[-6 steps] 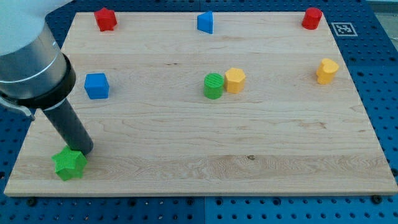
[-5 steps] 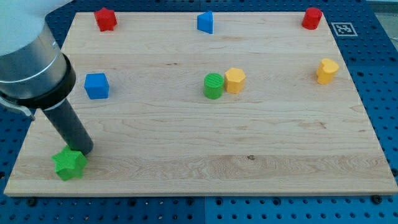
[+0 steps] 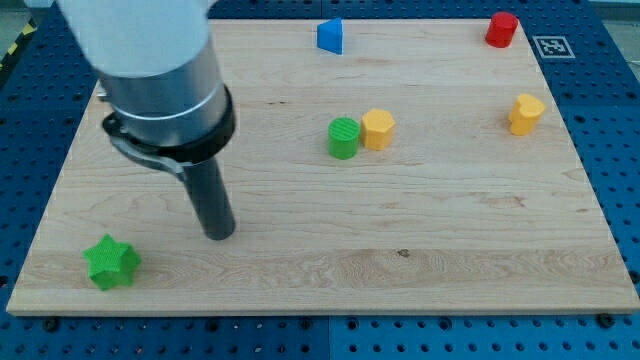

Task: Place your hand diagonally to the green circle

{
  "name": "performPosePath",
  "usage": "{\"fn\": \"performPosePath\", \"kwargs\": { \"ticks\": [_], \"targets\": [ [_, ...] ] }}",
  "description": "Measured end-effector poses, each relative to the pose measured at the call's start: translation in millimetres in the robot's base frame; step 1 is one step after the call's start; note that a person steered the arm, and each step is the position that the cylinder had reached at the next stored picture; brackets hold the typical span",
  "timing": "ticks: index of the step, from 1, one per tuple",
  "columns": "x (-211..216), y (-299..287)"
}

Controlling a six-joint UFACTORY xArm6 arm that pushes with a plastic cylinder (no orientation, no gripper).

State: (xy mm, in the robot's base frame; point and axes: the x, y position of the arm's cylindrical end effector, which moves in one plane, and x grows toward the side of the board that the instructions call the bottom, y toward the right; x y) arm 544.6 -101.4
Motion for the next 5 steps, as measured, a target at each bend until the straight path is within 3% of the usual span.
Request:
{"fn": "performPosePath", "kwargs": {
  "ticks": [2, 5],
  "targets": [
    [-6.8, 16.0],
    [-84.1, 16.0]
  ]
}}
